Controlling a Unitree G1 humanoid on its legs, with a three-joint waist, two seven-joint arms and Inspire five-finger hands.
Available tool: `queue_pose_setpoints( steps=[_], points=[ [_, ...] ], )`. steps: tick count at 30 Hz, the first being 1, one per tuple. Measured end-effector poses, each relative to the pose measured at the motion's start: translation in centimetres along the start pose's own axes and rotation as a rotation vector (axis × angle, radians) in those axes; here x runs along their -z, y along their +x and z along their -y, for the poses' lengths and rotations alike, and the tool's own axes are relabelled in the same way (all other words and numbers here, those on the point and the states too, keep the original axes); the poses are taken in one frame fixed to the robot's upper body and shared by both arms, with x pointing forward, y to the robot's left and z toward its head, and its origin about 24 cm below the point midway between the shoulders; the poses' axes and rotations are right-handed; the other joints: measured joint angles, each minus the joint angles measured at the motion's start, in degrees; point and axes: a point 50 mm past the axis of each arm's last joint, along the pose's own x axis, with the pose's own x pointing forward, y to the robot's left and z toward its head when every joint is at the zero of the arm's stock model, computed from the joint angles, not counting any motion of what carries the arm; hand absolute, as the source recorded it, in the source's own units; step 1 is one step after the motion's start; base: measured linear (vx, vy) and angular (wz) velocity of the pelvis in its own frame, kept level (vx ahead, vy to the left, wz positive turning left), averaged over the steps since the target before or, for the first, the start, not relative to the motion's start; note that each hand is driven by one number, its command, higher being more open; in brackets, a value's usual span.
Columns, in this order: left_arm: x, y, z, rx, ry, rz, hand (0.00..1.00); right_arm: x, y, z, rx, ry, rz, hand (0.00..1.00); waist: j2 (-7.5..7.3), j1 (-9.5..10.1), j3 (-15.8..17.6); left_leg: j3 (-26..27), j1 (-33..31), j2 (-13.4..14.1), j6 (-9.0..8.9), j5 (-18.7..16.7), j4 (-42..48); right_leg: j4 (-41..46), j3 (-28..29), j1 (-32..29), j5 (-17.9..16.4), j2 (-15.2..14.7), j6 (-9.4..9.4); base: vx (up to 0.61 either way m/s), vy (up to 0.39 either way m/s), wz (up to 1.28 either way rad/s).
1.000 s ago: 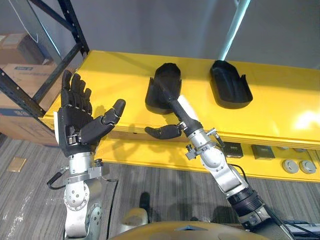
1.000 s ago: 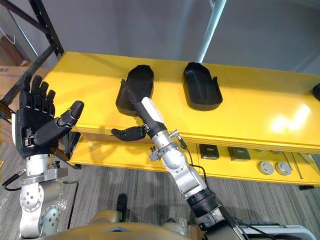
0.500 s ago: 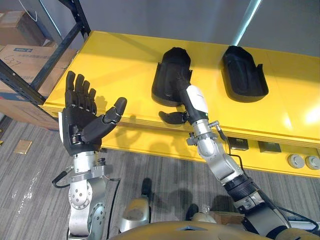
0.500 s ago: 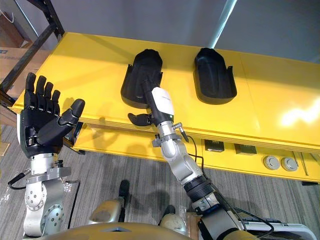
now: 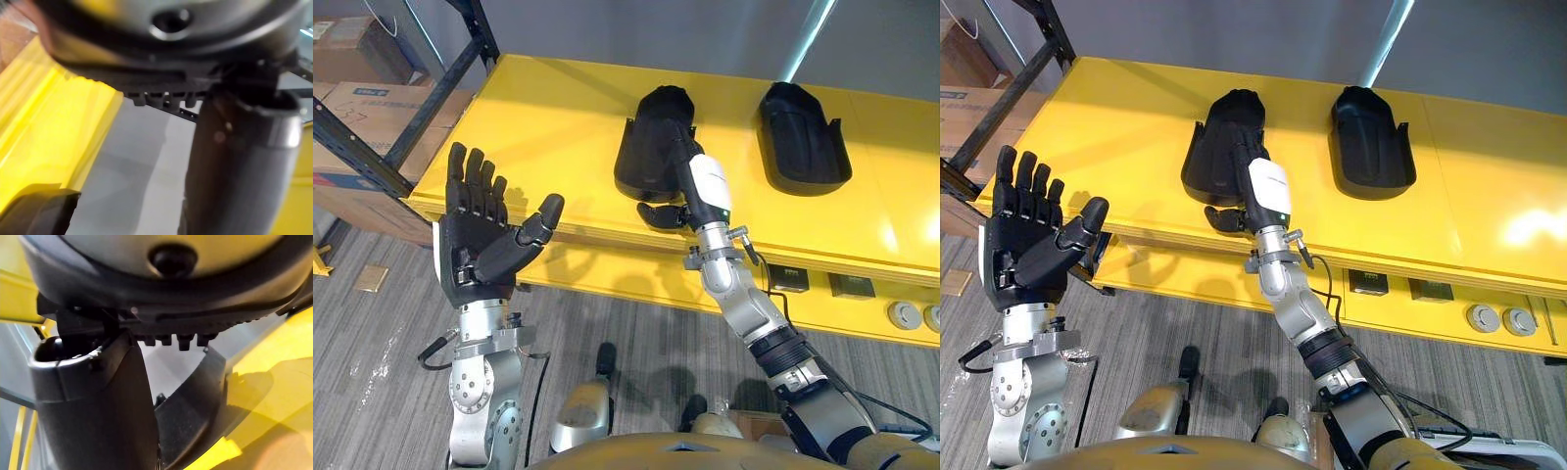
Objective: Walk over and take three plastic housings, then place them on the shelf
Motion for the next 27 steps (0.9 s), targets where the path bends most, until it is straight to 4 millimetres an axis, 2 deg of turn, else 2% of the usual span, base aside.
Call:
queue_pose_setpoints(
  steps=[18,22,27],
  points=[
    [0.1,-0.1,0.0,-0.001,-0.009,-0.005,1.0,1.1,2.6,0.8,0.05,-0.062,-0.054,1.0,0.48,0.99,1.4,-1.5,0.0,0.0,-0.11,0.7,0.0,-0.1,-1.3,0.9,0.0,0.0,-0.01,-0.01,-0.016,0.03],
    [0.2,0.0,0.4,0.013,-0.021,-0.008,1.0,0.9,3.7,1.5,0.092,-0.072,-0.049,1.0,1.06,0.97,3.3,-1.9,0.0,0.1,-0.08,0.7,0.0,0.0,-2.0,1.2,0.0,0.1,0.01,-0.04,-0.032,0.09],
    [0.2,0.0,0.3,0.013,-0.02,-0.009,1.0,1.0,4.2,1.8,0.113,-0.086,-0.062,1.0,1.12,1.08,3.4,-1.9,-0.2,0.1,-0.28,0.9,0.0,-0.1,-2.4,1.3,0.0,0.1,0.02,-0.01,-0.025,0.04]
  ],
)
